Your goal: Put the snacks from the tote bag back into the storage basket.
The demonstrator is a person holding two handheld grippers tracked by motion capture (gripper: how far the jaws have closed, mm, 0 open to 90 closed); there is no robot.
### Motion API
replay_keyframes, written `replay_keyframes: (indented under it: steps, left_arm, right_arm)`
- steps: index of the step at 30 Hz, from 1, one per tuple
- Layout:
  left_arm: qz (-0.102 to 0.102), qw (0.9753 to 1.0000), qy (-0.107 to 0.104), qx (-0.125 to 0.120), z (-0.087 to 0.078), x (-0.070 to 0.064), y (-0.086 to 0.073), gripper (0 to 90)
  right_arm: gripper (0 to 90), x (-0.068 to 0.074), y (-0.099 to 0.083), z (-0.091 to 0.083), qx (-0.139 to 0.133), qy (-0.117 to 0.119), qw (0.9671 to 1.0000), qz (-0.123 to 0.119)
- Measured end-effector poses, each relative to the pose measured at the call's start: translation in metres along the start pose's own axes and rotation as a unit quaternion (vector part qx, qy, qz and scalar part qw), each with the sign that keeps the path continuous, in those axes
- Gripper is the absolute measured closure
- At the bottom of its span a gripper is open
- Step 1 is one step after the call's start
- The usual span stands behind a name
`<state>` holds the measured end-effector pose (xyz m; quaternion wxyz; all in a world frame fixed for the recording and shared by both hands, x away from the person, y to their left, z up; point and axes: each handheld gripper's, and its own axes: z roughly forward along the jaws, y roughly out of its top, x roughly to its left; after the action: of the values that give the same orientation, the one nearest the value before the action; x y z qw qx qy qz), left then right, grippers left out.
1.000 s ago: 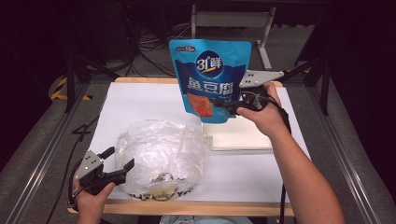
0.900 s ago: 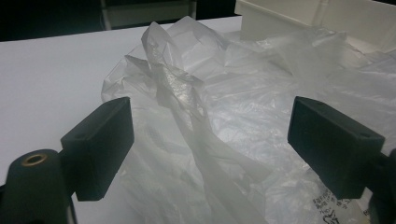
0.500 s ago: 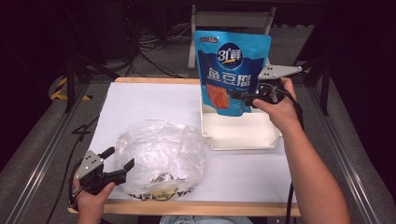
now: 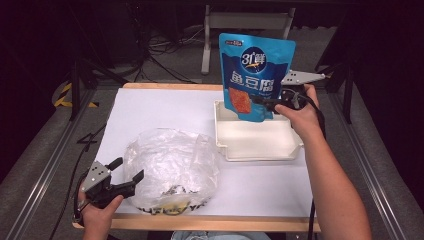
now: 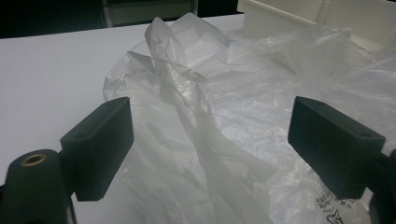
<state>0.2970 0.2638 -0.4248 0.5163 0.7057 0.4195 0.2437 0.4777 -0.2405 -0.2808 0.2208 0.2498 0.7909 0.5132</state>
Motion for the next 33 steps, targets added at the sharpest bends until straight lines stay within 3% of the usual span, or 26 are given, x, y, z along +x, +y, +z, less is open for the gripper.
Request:
replay_keyframes:
  steps: [7, 33]
  left_arm:
    - [0.0, 1.0, 0.001, 0.003, -0.001, 0.0, 0.0, 15.4]
    - [0.003, 1.0, 0.005, 0.004, 0.0, 0.0, 0.0, 15.4]
  right_arm:
    - [51.1, -0.005, -0.015, 0.01, 0.012, -0.001, 0.9998, 0.015]
    - [51.0, -0.005, -0.064, 0.044, 0.036, 0.003, 0.9988, 0.034]
